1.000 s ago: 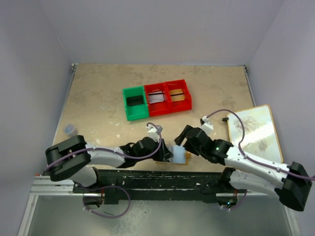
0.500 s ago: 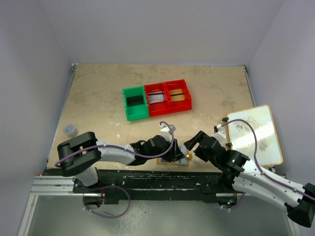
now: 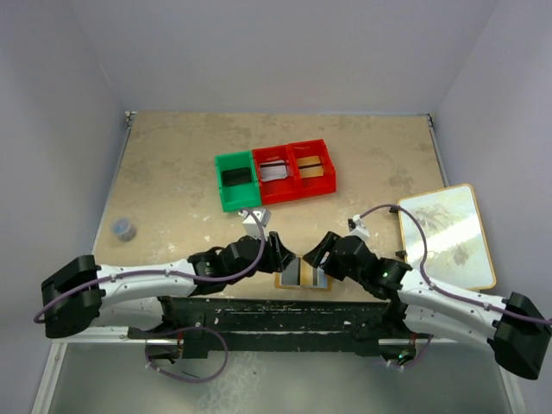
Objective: Take the credit cards out of the card holder
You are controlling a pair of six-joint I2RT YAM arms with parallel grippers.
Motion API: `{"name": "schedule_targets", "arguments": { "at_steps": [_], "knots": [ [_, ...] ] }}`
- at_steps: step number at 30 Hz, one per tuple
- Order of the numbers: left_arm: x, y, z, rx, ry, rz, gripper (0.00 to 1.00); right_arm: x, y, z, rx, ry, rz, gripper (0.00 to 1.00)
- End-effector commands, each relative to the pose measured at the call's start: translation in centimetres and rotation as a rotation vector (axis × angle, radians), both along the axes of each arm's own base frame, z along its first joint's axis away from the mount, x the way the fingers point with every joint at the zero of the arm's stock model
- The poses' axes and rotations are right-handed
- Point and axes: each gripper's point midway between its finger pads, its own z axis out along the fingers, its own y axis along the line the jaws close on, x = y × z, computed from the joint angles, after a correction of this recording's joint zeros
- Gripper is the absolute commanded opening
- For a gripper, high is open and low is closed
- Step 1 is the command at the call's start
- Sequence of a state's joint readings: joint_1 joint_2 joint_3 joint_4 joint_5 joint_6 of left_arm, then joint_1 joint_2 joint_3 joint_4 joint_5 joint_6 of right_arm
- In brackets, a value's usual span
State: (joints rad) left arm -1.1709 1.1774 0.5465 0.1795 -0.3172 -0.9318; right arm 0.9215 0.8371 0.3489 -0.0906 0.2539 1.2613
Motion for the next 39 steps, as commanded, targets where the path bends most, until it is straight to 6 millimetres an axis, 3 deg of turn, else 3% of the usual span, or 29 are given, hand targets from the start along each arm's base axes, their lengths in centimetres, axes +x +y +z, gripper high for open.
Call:
{"name": "schedule_targets", "arguments": {
  "at_steps": [1, 9, 16, 39],
  "knots": [
    [0.4, 1.7, -3.9, 0.081, 0.079, 0.034, 0.42, 0.8, -0.2, -0.1, -0.058, 0.018, -0.034, 0.64],
    [-0.6, -3.0, -3.6, -0.089, 0.167, -0.068, 0.45, 0.0, -1.6, -2.0, -0.152, 0.071, -0.041, 0.58],
    [-0.6, -4.9, -3.6, -0.193, 0.213, -0.074, 0.46, -1.0, -2.1, -3.7, -0.119, 0.098, -0.04, 0.52],
    [-0.9, -3.7, -7.7, -0.207, 0.284, -0.029, 0.42, -1.7, -2.5, -5.4, -0.164, 0.139, -0.021, 0.46]
  ]
}}
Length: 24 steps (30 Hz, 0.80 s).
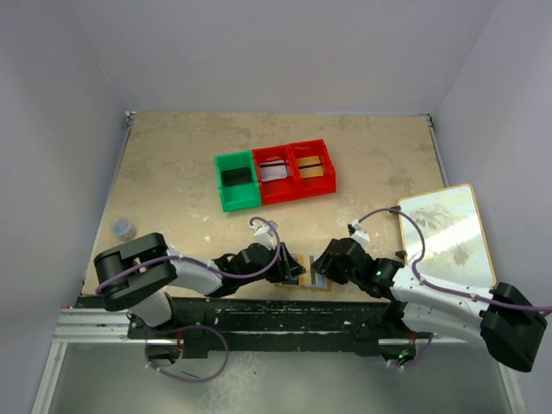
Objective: Take the credit cards out of the card holder
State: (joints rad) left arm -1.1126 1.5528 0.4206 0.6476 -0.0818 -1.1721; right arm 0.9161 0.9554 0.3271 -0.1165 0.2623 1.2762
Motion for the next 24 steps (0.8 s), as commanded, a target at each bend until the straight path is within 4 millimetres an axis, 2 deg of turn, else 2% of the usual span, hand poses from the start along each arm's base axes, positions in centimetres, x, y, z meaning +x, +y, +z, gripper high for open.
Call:
{"name": "schedule_targets", "arguments": {
  "at_steps": [1, 13, 18, 24],
  "knots": [
    [0.5, -0.7, 0.3, -0.069, 0.012, 0.026, 0.42, -0.8, -0.9, -1.2, -0.034, 0.039, 0.0, 0.45],
    [0.3, -1.0, -0.2, -0.183, 0.059, 0.054, 0.3, -1.2, -0.7, -1.4, -0.013, 0.047, 0.014, 0.43],
    [0.1, -1.8, -0.3, -0.214, 0.069, 0.03, 0.27, -1.2, -0.5, -1.5, -0.005, 0.046, 0.023, 0.42],
    [-0.1, -1.9, 0.1, -0.275, 0.079, 0.032, 0.13, -1.4, -0.8, -1.8, -0.018, 0.062, 0.009, 0.42]
  ]
}}
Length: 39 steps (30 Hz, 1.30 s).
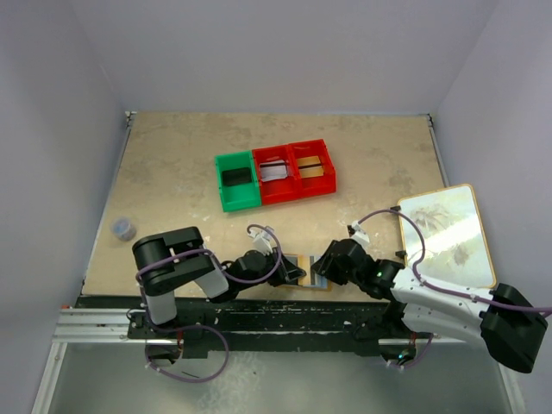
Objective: Take the credit cards out of the card holder
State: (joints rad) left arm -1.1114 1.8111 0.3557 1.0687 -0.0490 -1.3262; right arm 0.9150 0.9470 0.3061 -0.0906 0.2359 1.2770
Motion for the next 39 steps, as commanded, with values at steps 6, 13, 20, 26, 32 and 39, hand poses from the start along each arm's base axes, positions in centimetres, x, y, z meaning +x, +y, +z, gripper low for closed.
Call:
{"name": "schedule_targets", "arguments": {
  "at_steps": [6, 13, 20, 26, 32, 39],
  "knots": [
    [0.3, 0.3, 2.0, -0.08, -0.021, 0.024, 0.07, -1.1, -1.6, -1.5, -0.053, 0.048, -0.019, 0.35],
    [0.1, 0.2, 2.8, -0.104, -0.028, 0.01, 0.0, -0.7, -0.8, -0.6, -0.013, 0.009, 0.007, 0.31],
    [0.1, 0.8, 2.4, -0.067, -0.031, 0.021, 0.0, -0.4, -1.4, 0.3, -0.064, 0.004, 0.0, 0.21],
    [0.2, 0.5, 2.5, -0.059, -0.035, 0.014, 0.0, 1.1, 1.3, 4.2, 0.023, -0.13, 0.104, 0.2],
    [0.1, 0.5, 2.7, -0.063, -0.038, 0.01, 0.0, 0.9, 2.0, 1.6, -0.018, -0.05, 0.114, 0.19],
    [0.0, 0.6, 3.1, -0.068, -0.05, 0.004, 0.09, -0.3, 0.0, -2.4, -0.118, 0.071, 0.052, 0.16]
  ]
}}
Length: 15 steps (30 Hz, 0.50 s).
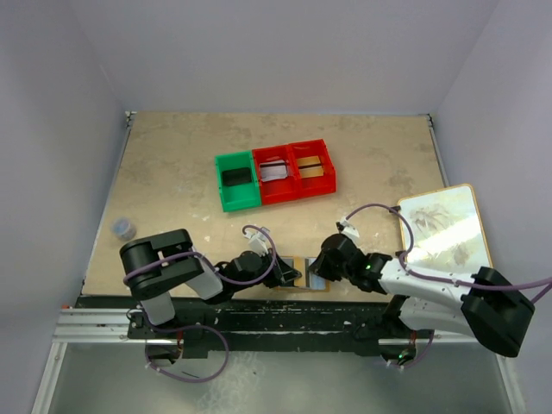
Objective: Take the credit cards out of the card holder
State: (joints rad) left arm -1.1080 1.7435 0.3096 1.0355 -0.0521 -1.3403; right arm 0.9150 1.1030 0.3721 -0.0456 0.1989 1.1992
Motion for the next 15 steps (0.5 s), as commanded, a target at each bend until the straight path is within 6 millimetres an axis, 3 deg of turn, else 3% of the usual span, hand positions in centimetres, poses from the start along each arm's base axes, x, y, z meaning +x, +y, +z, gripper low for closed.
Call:
{"name": "schedule_targets", "arguments": {
  "at_steps": [1, 5, 8, 11, 13, 15],
  "knots": [
    [0.44, -0.71, 2.84, -0.073, -0.068, -0.011, 0.1, -0.74, -1.28, -1.57, -0.053, 0.045, -0.025, 0.16],
    [0.44, -0.89, 2.95, -0.076, -0.069, -0.016, 0.08, -0.86, -1.55, -1.54, -0.053, 0.044, -0.031, 0.16],
    [0.48, -0.86, 3.17, -0.081, -0.072, -0.013, 0.21, -0.99, -1.89, -1.64, -0.055, 0.047, -0.043, 0.16],
    [0.67, -0.61, 3.36, -0.085, -0.078, 0.003, 0.24, -1.23, -2.03, -1.81, -0.051, 0.053, -0.046, 0.16],
    [0.72, -0.54, 3.48, -0.085, -0.082, 0.007, 0.23, -1.32, -2.05, -1.84, -0.046, 0.055, -0.047, 0.16],
    [0.74, -0.57, 3.53, -0.084, -0.083, 0.006, 0.16, -1.37, -2.1, -1.86, -0.047, 0.057, -0.048, 0.16]
  ]
}}
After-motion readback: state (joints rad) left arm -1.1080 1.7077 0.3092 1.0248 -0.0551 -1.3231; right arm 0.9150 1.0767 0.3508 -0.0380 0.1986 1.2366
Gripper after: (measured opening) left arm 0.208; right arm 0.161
